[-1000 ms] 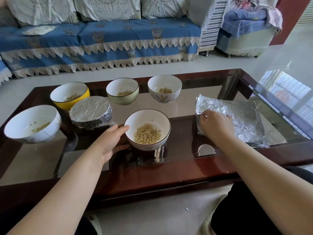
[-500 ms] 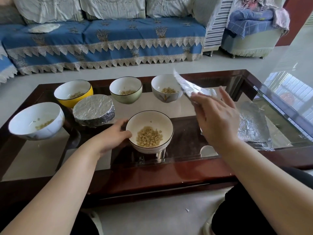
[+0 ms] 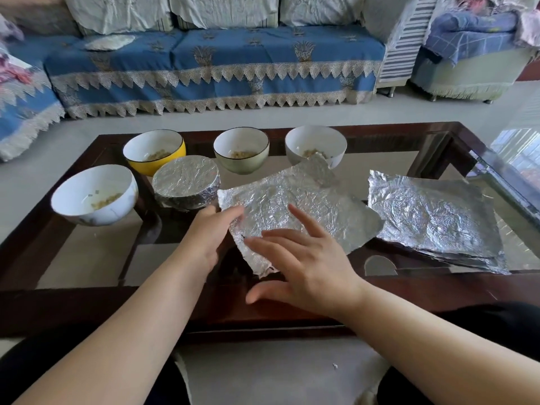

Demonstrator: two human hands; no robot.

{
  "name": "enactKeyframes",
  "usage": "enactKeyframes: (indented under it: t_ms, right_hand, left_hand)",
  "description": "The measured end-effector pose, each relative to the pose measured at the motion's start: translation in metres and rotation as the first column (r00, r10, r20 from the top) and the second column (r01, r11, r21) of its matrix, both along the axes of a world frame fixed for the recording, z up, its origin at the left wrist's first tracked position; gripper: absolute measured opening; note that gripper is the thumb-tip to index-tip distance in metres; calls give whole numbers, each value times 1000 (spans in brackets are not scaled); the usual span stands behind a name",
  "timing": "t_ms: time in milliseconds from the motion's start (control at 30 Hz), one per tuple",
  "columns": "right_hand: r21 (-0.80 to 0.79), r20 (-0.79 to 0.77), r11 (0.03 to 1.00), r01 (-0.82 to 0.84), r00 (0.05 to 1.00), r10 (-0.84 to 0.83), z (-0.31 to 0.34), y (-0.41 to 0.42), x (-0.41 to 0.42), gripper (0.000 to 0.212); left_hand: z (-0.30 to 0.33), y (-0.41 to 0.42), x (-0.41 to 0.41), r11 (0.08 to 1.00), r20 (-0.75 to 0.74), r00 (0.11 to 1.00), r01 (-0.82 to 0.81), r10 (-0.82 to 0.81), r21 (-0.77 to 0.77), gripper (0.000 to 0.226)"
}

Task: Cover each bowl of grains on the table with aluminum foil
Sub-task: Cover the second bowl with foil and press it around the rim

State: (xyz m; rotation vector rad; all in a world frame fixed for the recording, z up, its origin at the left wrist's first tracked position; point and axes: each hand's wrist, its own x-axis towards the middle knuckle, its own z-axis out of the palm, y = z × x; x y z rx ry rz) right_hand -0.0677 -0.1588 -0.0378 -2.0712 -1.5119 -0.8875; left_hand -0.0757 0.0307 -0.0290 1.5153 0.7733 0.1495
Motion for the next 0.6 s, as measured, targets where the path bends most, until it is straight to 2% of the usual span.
enactKeyframes:
  t_ms: [33, 67, 133, 167, 200, 233, 267, 300, 333, 367, 400, 433, 500, 567, 600]
  right_hand:
    - [35, -61, 999, 11, 998, -9, 6, -2, 1, 62]
    - [84, -119, 996, 43, 992, -32, 13, -5, 5, 60]
    - [211, -203, 963, 169, 971, -126, 25, -17, 21, 41]
    - [264, -263, 933, 245, 949, -175, 32, -25, 33, 30]
    - [280, -361, 896, 343, 903, -233, 38, -33, 46, 23]
    - [238, -495, 858, 455, 817, -296, 40, -42, 61, 21]
    - [129, -653, 829, 545, 675, -342, 42, -49, 73, 25]
    - [3, -801, 814, 581, 488, -345, 43, -55, 83, 34]
    - [-66, -915, 822, 566, 295, -276, 42, -58, 90, 46]
    - [-88, -973, 836, 541, 131, -188, 39, -58, 95, 55]
    - [-113, -988, 851, 513, 34, -152, 37, -57, 96, 60]
    - [-153, -984, 864, 480, 2, -176, 35, -54, 94, 60]
    - [-213, -970, 872, 440, 12, -243, 28, -48, 91, 53]
    - [-220, -970, 874, 433, -3, -243, 23, -45, 89, 47]
    - [-221, -971, 877, 426, -8, -240, 21, -44, 89, 47]
  left_hand:
    - [1, -1, 0, 1000, -20, 1000, -4, 5, 21, 53]
    - [0, 3, 1, 999, -38, 999, 2, 0, 48, 50]
    - [0, 10, 4, 995, -54, 999, 13, -8, 98, 23]
    - [1, 13, 6, 995, -53, 998, 21, -16, 101, 18]
    - [0, 16, 7, 995, -45, 999, 11, -7, 102, 22]
    - [-1, 19, 7, 994, -34, 999, 2, 1, 109, 30]
    - [-4, 22, 9, 993, -18, 1000, 6, -4, 121, 31]
    - [-8, 24, 11, 991, -12, 1000, 22, -21, 130, 24]
    - [-9, 26, 11, 989, -2, 1000, 31, -31, 141, 24]
    - [-11, 27, 12, 990, 0, 999, 36, -36, 136, 47]
    - [-12, 27, 12, 992, 4, 999, 46, -47, 115, 69]
    - [-9, 25, 11, 992, 13, 998, 58, -60, 108, 82]
    - [-7, 27, 11, 984, 26, 998, 55, -61, 168, 84]
    - [3, 25, 5, 921, 77, 994, 42, -78, 387, 84]
    - [10, 23, 0, 836, 138, 981, 37, -133, 547, 85]
